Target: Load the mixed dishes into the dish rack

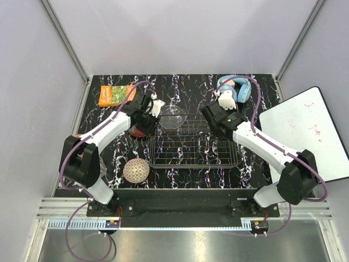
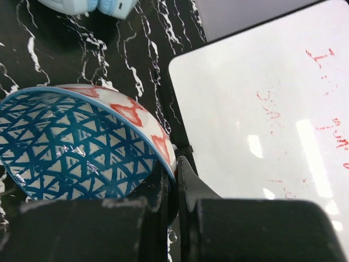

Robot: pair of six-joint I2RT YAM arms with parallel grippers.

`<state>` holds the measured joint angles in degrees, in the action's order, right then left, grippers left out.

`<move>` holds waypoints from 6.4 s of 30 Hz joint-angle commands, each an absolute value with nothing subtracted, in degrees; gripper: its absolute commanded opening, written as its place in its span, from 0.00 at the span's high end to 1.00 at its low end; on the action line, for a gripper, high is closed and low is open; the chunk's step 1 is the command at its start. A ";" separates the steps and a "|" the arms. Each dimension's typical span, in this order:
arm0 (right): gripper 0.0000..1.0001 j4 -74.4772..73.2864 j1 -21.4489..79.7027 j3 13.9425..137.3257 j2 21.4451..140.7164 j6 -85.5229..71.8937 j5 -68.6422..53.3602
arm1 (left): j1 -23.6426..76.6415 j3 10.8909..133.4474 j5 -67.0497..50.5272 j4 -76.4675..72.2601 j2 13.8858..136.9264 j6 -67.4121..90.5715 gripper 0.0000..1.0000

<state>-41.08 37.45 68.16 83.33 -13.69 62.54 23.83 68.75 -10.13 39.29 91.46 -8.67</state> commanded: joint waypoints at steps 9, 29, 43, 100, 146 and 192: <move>1.00 -52.11 38.41 70.75 89.54 -22.93 63.29 | 24.96 72.96 -8.00 36.74 91.32 -9.67 0.28; 0.34 -61.96 43.15 78.04 100.11 -30.15 60.21 | 25.58 69.17 -6.68 36.47 85.78 -10.81 0.22; 0.34 -66.28 52.29 88.15 88.16 -34.36 46.00 | 24.18 65.66 -1.76 44.64 68.84 -14.76 0.19; 0.40 -48.78 70.40 63.54 59.24 -44.12 43.68 | 47.36 50.19 -10.99 61.53 62.49 -25.49 0.29; 0.41 -53.35 70.22 67.68 60.12 -40.17 47.99 | 50.98 46.05 5.54 56.68 71.12 -19.34 1.00; 0.40 -38.23 14.33 49.93 69.88 -50.09 35.44 | 46.76 93.87 -37.29 18.01 85.25 41.74 1.00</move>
<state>-41.50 15.35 52.21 69.71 -50.30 42.78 45.74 89.73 -40.82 24.95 85.25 33.91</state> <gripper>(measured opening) 0.602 0.034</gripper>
